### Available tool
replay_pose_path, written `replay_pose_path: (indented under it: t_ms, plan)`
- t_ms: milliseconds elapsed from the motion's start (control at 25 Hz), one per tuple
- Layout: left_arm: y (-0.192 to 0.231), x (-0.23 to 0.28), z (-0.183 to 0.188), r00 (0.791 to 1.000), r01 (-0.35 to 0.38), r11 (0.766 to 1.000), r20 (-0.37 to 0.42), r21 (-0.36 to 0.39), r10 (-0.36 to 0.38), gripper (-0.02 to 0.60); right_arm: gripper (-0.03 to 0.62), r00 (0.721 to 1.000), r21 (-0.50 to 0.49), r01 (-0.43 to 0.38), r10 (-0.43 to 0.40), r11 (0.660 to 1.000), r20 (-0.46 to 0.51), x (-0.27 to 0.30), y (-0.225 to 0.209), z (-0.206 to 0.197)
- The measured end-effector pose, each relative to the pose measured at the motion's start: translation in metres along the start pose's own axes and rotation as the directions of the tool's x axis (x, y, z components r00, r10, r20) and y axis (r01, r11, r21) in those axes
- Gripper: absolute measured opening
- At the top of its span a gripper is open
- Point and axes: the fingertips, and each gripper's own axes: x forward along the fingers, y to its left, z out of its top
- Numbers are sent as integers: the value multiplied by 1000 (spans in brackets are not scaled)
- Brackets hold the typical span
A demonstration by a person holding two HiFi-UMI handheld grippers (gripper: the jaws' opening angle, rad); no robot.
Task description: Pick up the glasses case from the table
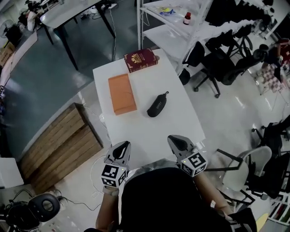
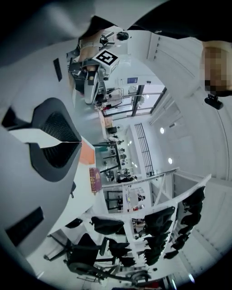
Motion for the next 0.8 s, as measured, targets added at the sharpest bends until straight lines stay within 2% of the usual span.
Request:
replay_pose_path:
  t_ms: [120,400,680,800]
  plan:
    - [-13,32,6,999,36,999,-31,16,-36,20,29,998,18,65,-65,998,1,-21,-33,-4]
    - [-57,95,21,990,75,996,-123,50,-69,21,29,981,89,193,-194,977,3,-90,-99,-5]
    - [-74,170,18,978,78,995,-197,58,-66,23,29,970,143,242,-242,960,-20,-120,-153,-23]
    - [-74,196,16,971,71,995,-232,69,-53,43,29,965,182,264,-261,947,-39,-132,-167,-35]
